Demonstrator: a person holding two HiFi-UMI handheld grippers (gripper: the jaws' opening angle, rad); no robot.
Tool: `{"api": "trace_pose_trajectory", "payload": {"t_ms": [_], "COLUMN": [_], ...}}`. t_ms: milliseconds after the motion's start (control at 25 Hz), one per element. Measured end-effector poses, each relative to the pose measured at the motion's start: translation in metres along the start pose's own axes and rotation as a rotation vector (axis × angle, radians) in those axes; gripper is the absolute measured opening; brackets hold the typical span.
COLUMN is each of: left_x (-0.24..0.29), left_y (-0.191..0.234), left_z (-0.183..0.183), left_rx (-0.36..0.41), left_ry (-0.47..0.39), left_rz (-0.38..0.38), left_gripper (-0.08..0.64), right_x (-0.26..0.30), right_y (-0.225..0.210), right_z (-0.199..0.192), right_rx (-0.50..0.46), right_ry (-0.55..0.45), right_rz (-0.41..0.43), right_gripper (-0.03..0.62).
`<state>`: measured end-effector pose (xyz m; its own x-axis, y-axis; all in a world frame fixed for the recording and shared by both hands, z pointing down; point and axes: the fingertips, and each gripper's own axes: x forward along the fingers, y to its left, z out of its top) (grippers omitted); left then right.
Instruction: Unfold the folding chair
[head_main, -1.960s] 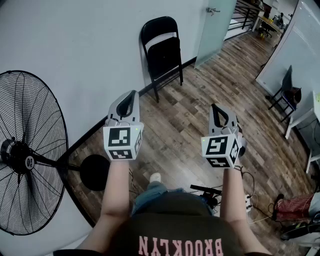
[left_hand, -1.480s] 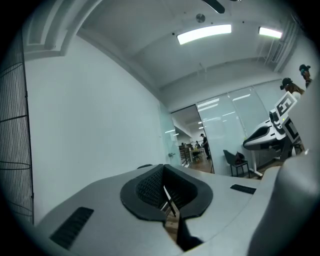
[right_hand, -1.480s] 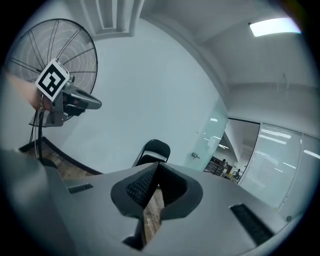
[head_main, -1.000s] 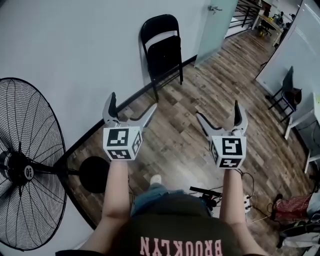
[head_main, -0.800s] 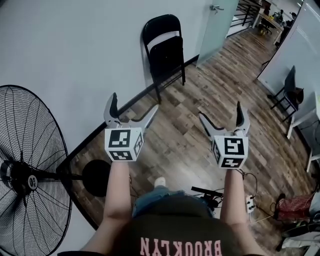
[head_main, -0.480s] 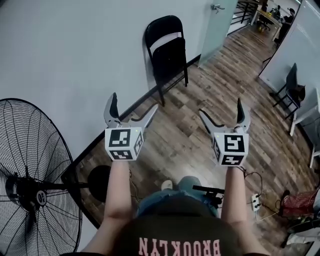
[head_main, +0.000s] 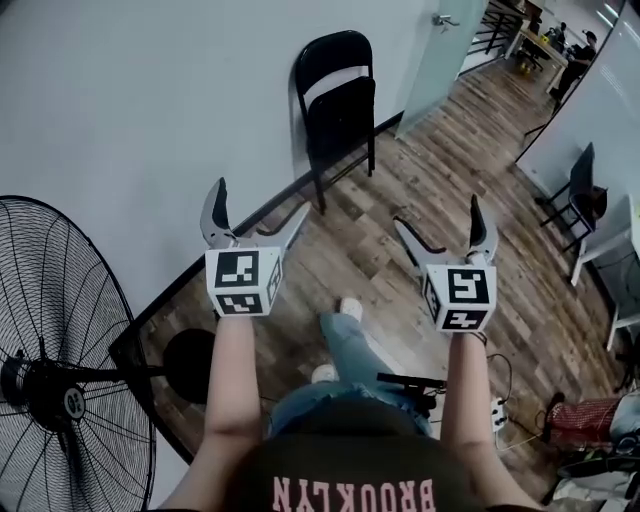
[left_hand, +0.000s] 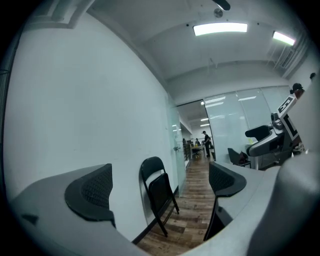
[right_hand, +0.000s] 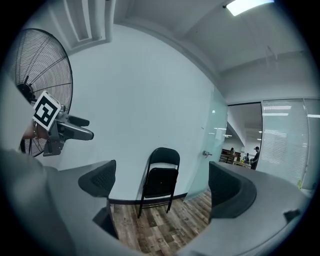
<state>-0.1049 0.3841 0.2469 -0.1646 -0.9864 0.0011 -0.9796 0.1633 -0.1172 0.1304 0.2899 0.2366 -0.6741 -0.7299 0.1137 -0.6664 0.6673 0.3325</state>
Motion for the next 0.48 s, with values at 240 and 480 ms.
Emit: {"api": "trace_pose_trajectory", "payload": {"t_ms": [240,480], "left_x": [0.032,0.082], "left_y": [0.003,0.012], "left_z": [-0.002,-0.008], "left_rx": [0.014,0.018], "left_ry": [-0.002,0.006], "left_rz": [0.017,0.011], "left_gripper": [0.571,0.571], "right_x": [0.03,0.078], "right_y": [-0.008,-0.031], "right_z": [-0.009,-0.016], "right_rx": [0.023,0.041], "right_ry": [-0.019,-0.013], "right_rz": [0.013,0.01], "right_gripper": [0.558,0.558]}}
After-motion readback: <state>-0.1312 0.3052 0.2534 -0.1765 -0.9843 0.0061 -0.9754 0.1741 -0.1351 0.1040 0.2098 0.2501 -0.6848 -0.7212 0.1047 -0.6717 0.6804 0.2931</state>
